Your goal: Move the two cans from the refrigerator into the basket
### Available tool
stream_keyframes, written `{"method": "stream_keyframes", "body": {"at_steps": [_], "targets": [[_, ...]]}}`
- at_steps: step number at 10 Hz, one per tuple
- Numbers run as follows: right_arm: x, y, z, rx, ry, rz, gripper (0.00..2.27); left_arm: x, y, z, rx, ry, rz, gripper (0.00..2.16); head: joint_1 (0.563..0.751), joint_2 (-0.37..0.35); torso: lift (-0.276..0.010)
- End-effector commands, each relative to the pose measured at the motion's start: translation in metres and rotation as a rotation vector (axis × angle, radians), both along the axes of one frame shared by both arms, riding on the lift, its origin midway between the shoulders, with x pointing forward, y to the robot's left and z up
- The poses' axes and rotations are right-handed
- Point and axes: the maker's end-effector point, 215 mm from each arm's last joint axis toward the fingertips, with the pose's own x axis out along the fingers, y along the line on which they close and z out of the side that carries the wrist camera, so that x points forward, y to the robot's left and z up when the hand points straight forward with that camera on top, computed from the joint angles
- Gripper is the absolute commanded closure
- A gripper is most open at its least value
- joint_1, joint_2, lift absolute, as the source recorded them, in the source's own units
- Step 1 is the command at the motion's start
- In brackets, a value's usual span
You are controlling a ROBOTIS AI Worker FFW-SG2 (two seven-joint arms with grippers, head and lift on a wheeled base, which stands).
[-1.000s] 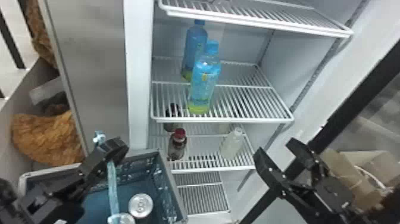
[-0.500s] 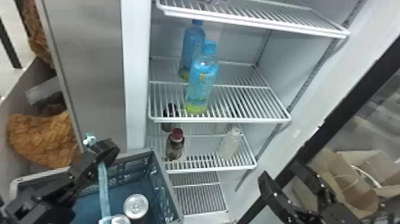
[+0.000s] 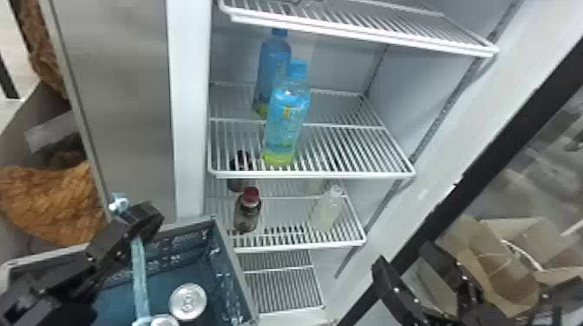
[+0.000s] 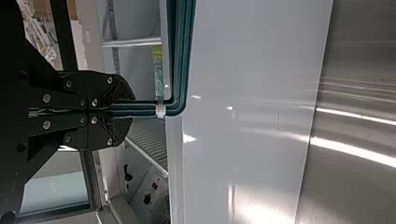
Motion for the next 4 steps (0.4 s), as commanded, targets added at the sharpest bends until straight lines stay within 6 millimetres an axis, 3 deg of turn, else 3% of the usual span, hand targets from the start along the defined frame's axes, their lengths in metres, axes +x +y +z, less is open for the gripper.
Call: {"method": "stream_keyframes", "body": {"at_steps": [1,4], "targets": [[0.0008,-0.0004,-0.0006,0.002,-0.001,-0.002,0.13,-0.0004,-0.0007,0.0005,0.002,-0.001,-0.003,1.2,0.695,-0.301,-0.035],[0.0038,-0.0021,-0.0021,0.006,-0.005,-0.004,0.13,-0.0005,-0.0005,0.0003,0.004,-0.001,-0.003,1.2,0.695,-0.303,-0.035]]}}
